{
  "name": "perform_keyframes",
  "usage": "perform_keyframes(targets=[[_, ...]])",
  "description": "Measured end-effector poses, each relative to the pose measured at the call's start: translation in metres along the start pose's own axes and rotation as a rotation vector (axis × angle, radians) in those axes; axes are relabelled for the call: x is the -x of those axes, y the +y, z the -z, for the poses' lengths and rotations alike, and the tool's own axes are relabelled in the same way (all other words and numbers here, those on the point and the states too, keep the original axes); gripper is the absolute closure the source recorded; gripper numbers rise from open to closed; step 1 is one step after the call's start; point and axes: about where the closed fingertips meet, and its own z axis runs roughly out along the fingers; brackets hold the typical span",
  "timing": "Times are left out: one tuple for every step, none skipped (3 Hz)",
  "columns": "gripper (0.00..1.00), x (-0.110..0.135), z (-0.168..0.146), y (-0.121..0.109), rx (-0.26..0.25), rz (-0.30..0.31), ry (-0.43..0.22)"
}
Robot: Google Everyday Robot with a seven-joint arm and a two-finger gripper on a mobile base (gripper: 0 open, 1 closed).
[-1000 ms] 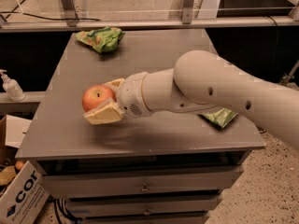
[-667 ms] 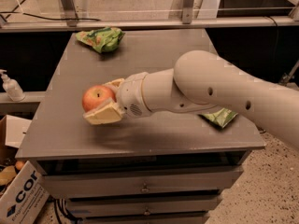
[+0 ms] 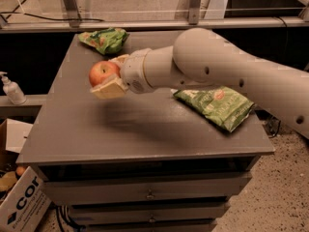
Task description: Move apple near green rice chip bag
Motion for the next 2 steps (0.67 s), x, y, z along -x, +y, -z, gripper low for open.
perform_keyframes(targets=[[1.00, 0.001, -0.024, -0.064, -0.063, 0.009, 0.054], [1.00, -0.007, -0.057, -0.117, -0.097, -0.024, 0.109]])
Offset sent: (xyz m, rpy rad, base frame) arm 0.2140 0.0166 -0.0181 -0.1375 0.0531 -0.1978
